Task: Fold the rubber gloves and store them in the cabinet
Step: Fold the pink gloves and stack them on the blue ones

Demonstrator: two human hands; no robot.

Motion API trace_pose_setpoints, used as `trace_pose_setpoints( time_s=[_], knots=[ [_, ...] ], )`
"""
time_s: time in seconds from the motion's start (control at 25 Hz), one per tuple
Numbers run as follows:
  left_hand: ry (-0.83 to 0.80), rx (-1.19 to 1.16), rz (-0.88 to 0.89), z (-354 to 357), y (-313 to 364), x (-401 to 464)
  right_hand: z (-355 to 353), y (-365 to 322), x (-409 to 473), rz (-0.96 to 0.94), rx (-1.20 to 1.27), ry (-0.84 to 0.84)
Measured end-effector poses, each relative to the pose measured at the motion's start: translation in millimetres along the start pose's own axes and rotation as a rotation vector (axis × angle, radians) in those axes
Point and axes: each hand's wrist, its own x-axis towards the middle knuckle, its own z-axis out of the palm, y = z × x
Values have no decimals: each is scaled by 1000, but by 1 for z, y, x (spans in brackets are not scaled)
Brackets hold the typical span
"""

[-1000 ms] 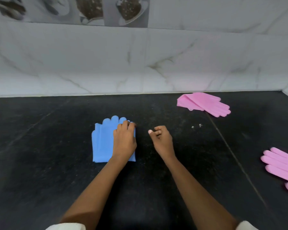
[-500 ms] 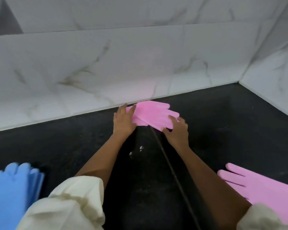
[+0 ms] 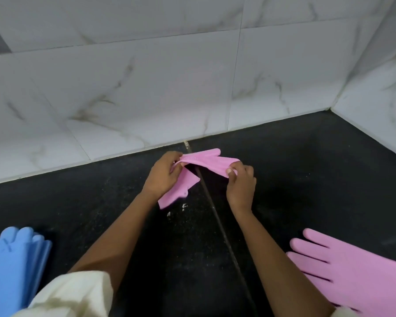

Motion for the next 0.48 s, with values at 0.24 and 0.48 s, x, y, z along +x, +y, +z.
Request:
trace_pose_setpoints(
  time_s=[0.24,0.48],
  knots=[
    [44,-41,116,-49,37,-118,-38,-47,-94,400,1119,-146],
    [32,-160,380,-129,69,-221,-45,-87,-182,320,1425,-479]
  ],
)
